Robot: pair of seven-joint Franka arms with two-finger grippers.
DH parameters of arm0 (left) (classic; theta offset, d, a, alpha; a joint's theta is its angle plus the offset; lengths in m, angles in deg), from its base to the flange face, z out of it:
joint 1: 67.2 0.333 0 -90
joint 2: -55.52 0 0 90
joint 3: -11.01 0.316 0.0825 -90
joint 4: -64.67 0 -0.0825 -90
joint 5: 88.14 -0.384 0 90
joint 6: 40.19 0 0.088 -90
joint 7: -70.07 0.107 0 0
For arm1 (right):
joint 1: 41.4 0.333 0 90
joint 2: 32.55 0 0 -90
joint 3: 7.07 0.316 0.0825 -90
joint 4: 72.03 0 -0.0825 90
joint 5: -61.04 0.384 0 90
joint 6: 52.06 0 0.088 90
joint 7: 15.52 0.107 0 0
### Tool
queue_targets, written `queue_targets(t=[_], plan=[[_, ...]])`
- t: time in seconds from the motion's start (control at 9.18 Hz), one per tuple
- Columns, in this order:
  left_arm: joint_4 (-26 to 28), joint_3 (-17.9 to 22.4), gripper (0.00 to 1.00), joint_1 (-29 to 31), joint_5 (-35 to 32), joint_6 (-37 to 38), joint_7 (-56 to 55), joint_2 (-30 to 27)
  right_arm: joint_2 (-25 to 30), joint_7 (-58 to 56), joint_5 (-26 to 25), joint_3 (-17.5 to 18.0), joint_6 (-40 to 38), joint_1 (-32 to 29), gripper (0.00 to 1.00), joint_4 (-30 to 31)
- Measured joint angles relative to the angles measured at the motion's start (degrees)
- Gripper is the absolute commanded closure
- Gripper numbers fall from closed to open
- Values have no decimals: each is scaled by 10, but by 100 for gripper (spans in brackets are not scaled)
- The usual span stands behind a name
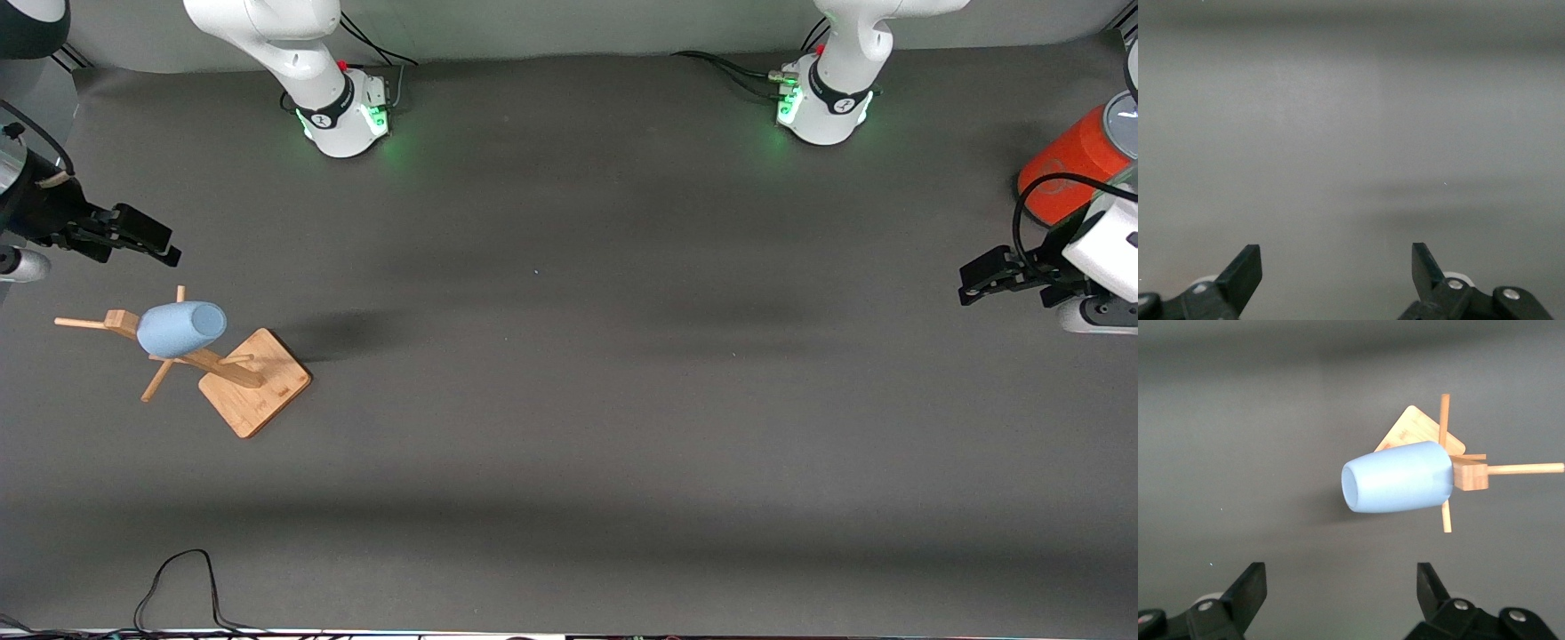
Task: Rotate and upright cup with both arms
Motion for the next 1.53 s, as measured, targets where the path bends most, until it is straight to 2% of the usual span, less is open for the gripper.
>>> queue_targets(t=[0.33, 0.65, 1.09, 1.53], plan=[[0, 0, 0, 0, 0, 0, 0, 0, -71, 20, 32, -26, -1, -20, 0, -102], [0, 0, 0, 0, 0, 0, 0, 0, -112, 176, 99, -27, -31, -26, 0, -144], [0, 0, 0, 0, 0, 0, 0, 1, -143, 424, 150, -31, -82, -33, 0, -132], [0, 0, 0, 0, 0, 0, 0, 2, -144, 466, 158, -38, -88, -33, 0, -61]])
